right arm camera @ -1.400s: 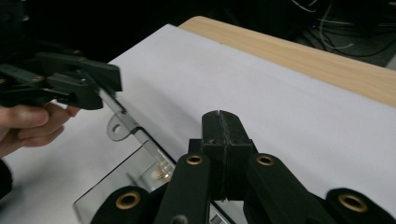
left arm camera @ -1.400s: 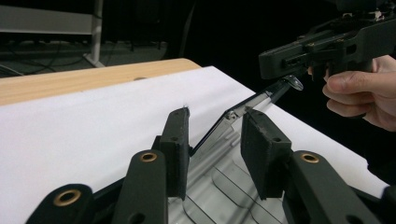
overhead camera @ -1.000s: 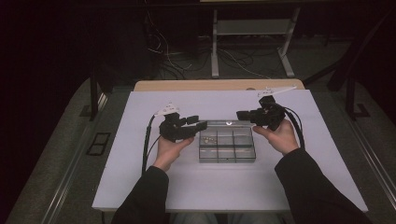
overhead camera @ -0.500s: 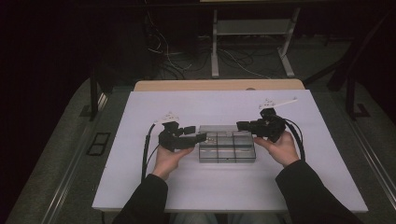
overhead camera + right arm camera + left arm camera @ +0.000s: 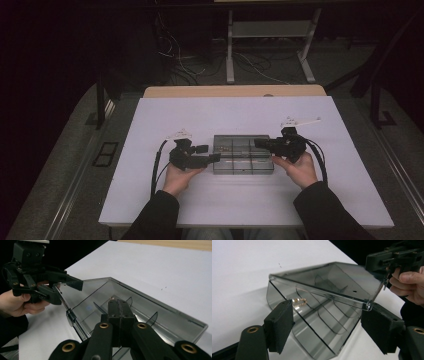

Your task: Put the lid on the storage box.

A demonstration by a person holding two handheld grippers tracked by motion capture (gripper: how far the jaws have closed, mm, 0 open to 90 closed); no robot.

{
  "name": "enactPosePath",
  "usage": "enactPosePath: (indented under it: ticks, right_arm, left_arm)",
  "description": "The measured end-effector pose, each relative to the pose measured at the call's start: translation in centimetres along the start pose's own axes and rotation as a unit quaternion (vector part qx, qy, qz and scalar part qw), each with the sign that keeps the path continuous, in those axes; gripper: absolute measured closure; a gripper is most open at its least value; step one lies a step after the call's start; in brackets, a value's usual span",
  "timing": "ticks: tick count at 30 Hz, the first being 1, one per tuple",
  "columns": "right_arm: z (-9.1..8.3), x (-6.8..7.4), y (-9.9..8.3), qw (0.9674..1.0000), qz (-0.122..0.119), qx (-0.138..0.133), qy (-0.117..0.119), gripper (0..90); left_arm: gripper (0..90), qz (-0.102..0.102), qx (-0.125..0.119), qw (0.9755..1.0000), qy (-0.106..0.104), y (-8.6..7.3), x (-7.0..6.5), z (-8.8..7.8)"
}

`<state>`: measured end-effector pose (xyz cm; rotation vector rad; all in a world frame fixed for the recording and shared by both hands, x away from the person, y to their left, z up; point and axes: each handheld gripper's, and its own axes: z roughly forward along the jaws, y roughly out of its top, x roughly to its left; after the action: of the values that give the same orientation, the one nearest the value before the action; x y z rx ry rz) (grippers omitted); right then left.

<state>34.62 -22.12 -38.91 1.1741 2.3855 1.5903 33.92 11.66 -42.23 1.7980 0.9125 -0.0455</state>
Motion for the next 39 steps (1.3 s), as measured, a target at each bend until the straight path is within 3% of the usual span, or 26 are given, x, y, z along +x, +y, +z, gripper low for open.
enactPosePath:
  ticks: [6, 10, 13, 19, 20, 24, 30, 33, 37, 39]
  right_arm:
    - [0.3, 0.1, -0.9, 1.0, 0.006, 0.003, -0.002, 89.0]
    - [0.5, 0.2, -1.4, 0.9999, 0.0, 0.009, -0.009, 89.0]
    - [0.4, 0.3, -1.7, 0.9999, 0.004, 0.008, -0.007, 88.4]
    - [-0.3, 0.6, -2.1, 1.0, 0.002, 0.008, -0.004, 76.9]
    - [-0.5, 0.6, -2.2, 0.9999, 0.002, 0.011, -0.005, 75.0]
    - [-1.0, 0.7, -2.7, 0.9999, 0.001, 0.007, -0.01, 60.5]
    - [-2.2, 1.0, -3.7, 0.9993, -0.003, 0.006, -0.036, 28.1]
    - [-2.6, 1.1, -4.2, 0.9991, -0.001, 0.006, -0.042, 17.6]
    - [-3.0, 1.1, -4.9, 0.9987, 0.001, 0.024, -0.045, 9.1]
    - [-3.3, 1.1, -5.2, 0.9984, 0.003, 0.03, -0.048, 0.6]
  left_arm:
    - [24.2, 0.004, 0.015, 0.9998, -0.013, -0.8, -0.2, 0.0]
    - [23.9, -0.008, 0.004, 0.9997, -0.021, -1.1, -0.1, -0.4]
    - [23.7, -0.005, -0.005, 0.9997, -0.023, -1.1, -0.1, -0.9]
    - [19.4, -0.021, -0.02, 0.9991, -0.032, -1.4, -0.3, -1.8]
    - [18.2, -0.015, -0.019, 0.9991, -0.034, -1.4, -0.3, -1.9]
    - [13.2, -0.008, -0.016, 0.9992, -0.037, -1.7, -0.8, -2.3]
    - [3.9, 0.007, -0.007, 0.9992, -0.04, -2.1, -1.3, -2.9]
    - [0.0, 0.014, 0.003, 0.9993, -0.036, -2.3, -1.5, -3.3]
    - [0.0, 0.015, -0.003, 0.9994, -0.031, -2.5, -1.6, -3.9]
    - [0.0, 0.019, -0.003, 0.9995, -0.026, -2.7, -1.7, -4.2]
